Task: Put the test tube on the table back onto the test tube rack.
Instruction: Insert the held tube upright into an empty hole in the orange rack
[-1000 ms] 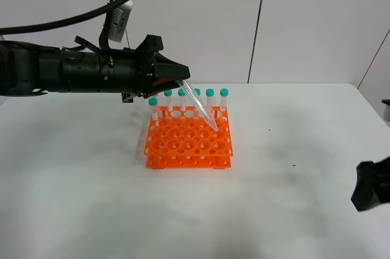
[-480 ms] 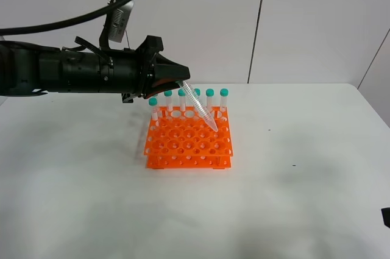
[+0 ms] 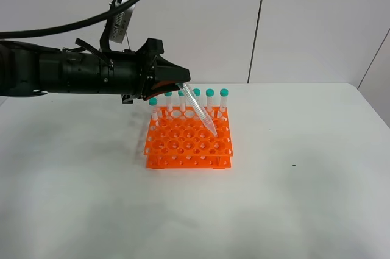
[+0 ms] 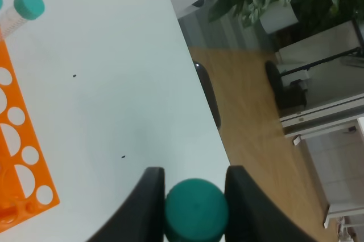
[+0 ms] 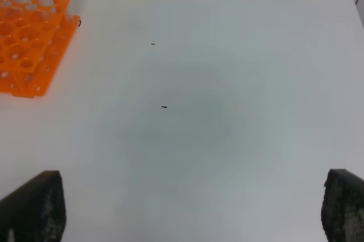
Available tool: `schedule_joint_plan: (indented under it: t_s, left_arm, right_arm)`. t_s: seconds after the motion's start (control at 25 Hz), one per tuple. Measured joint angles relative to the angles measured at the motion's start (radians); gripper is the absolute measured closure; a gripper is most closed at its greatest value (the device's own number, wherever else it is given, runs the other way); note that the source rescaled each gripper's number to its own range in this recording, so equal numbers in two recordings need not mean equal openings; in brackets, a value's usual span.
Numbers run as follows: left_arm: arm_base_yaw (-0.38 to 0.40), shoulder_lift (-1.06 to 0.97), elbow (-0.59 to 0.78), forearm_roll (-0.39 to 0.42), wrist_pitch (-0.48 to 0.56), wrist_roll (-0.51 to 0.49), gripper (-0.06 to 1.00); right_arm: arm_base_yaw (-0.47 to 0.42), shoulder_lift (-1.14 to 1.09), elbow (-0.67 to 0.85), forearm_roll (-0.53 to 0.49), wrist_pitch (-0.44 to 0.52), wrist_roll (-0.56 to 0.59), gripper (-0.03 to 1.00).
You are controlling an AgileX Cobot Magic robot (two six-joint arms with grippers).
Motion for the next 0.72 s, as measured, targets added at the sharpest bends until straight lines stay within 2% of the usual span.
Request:
schedule_joint_plan:
  t_s: [0.2,0.44,0.72]
  left_arm:
    - [0.0,-0.02,0.0,-0.002,0.0,0.0,0.94]
    - [0.0,-0.146,0.0,-0.037,-0.004,0.0,0.94]
    - [0.0,-0.291,0.0,-0.004,-0.014,0.0,0.94]
  right_arm:
    - [0.0,0.0,0.0,0.002,0.0,0.0,-0.03]
    - [0.0,0.0,0.0,0.006,0.0,0.0,-0.03]
    - [0.0,0.0,0.0,0.009,0.0,0.0,-0.03]
